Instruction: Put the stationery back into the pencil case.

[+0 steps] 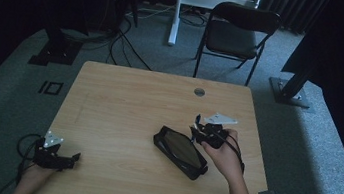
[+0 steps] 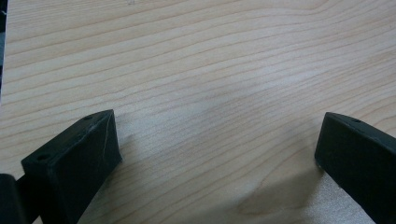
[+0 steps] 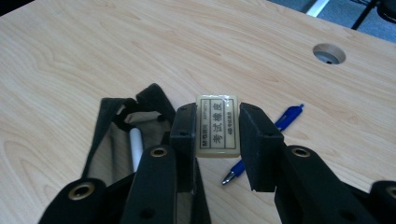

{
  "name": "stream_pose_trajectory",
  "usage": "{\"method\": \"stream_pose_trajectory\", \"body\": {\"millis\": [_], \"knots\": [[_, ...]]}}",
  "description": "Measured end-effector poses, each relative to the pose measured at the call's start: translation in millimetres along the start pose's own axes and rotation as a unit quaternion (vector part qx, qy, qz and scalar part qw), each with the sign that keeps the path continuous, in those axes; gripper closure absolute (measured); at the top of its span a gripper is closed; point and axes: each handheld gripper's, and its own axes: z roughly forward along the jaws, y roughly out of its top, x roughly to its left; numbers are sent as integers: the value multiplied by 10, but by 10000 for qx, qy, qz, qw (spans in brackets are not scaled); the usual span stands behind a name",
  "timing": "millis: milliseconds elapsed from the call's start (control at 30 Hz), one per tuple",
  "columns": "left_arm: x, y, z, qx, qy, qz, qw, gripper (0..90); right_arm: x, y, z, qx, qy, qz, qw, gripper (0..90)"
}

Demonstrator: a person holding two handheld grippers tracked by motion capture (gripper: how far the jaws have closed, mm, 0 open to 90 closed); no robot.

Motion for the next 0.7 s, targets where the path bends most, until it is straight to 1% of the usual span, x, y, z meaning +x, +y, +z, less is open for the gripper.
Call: {"method": "stream_pose_trajectory", "body": {"millis": [100,133,167,200,267,333,533,600,667,700], "knots": [[-1,0,0,1,0,-5,10000,0,36,6,-1,-11,68,-28,10000,681],[0,0,0,1,0,0,10000,0,65,10,3,-17,117,-89,9999,681],[0,0,0,0,1,0,10000,0,80,11,6,-14,151,-102,9998,681],[0,0,0,0,1,0,10000,0,90,12,11,1,155,-169,9997,681],[0,0,0,1,0,0,10000,0,101,12,16,5,175,-168,9997,682],[-1,0,0,0,-1,-7,10000,0,128,8,34,57,258,-203,9994,681],[-1,0,0,-1,0,-9,10000,0,209,6,53,102,460,-325,9984,681],[-2,0,1,-8,-1,-17,10000,0,243,5,63,192,508,-448,9975,681],[-2,0,1,-8,0,-17,10000,0,264,2,71,241,574,-446,9971,681],[-2,0,1,-8,0,-17,10000,0,272,-2,77,291,598,-500,9965,681]]}}
